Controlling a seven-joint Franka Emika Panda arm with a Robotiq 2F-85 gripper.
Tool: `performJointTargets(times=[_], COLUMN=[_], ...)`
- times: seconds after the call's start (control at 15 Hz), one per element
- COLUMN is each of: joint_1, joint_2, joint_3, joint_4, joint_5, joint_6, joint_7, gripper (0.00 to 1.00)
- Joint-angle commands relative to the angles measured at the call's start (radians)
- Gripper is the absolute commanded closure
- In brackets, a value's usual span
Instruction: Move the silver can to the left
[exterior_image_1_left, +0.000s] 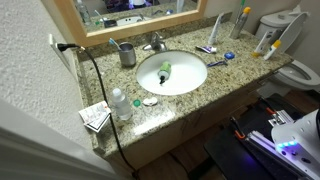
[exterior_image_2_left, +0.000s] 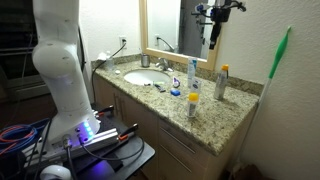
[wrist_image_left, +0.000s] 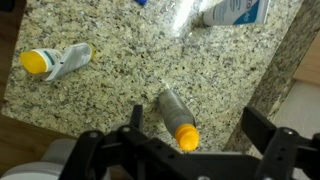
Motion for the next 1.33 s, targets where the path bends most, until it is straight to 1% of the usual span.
performJointTargets(times=[0.0, 0.2, 0.33, 0.4, 0.53, 0.67, 0.73, 1.07, 1.13, 1.27], joint_1=[-0.02, -0.025, -0.03, -0.022, -0.026, -0.028, -0.025, -0.048, -0.045, -0.052], joint_2=[0.132, 0.216, 0.257, 0.211, 0.244, 0.249, 0.263, 0.314, 0.298, 0.318], joint_3=[0.007, 0.008, 0.008, 0.014, 0.015, 0.015, 0.005, -0.006, 0.003, 0.001], joint_4=[0.077, 0.122, 0.156, 0.1, 0.128, 0.136, 0.136, 0.127, 0.136, 0.136], joint_5=[0.045, 0.038, 0.03, 0.014, 0.013, 0.013, -0.004, -0.005, -0.008, -0.008], joint_6=[0.106, 0.17, 0.16, 0.167, 0.167, 0.168, 0.193, 0.21, 0.185, 0.196], joint_7=[0.109, 0.186, 0.235, 0.206, 0.229, 0.234, 0.248, 0.302, 0.285, 0.294], gripper=[0.0, 0.0, 0.0, 0.0, 0.0, 0.0, 0.0, 0.0, 0.0, 0.0])
